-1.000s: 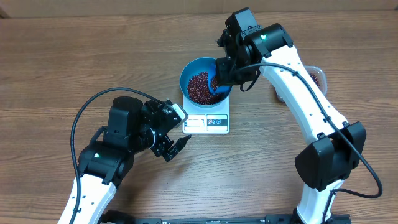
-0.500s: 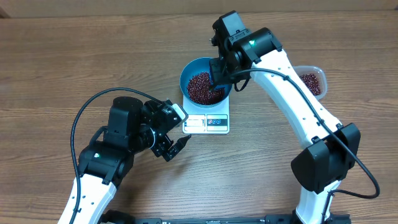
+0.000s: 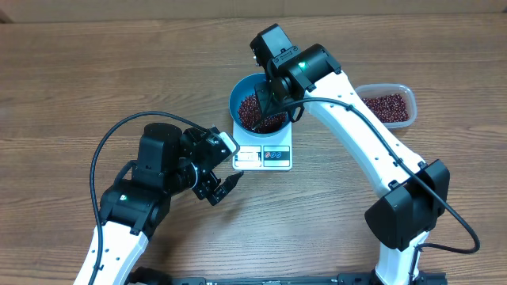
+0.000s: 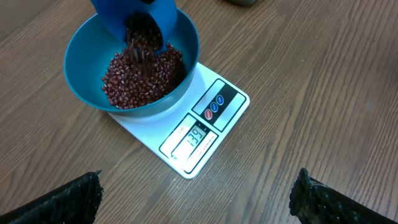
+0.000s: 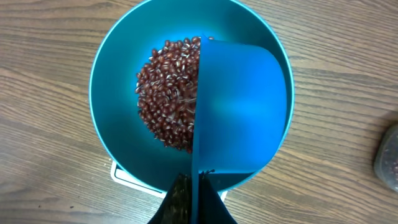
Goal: Scoop item into bowl and weigh 150g on scale
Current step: 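Tip the scoop with the right gripper to pour beans into the bowl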
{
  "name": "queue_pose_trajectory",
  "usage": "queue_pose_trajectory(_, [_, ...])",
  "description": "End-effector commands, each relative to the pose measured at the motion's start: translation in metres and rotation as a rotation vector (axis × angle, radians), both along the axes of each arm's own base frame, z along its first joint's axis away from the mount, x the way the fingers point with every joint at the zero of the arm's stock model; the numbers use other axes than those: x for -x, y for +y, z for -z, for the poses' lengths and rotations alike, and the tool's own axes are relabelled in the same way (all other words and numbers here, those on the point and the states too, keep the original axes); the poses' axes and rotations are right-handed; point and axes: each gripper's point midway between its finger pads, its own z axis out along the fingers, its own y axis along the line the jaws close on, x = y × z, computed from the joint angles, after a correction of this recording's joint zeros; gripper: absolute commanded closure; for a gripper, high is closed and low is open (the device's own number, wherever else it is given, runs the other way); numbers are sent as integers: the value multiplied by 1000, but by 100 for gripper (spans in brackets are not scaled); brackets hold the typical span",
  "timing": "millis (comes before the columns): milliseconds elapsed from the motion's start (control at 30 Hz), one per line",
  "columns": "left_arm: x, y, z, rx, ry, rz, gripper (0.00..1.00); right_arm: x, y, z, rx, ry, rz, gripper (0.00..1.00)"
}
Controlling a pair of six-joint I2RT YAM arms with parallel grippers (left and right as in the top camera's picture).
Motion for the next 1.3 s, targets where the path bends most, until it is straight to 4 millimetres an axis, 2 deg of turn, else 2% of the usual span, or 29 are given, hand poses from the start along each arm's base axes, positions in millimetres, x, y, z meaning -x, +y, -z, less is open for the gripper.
queue_pose_trajectory(0, [0, 0, 1, 13, 9, 1, 0, -5, -4, -32, -28, -83, 20, 96])
queue_pose_trajectory(1267, [0, 0, 1, 13, 9, 1, 0, -3, -3, -31, -35, -70, 15, 96])
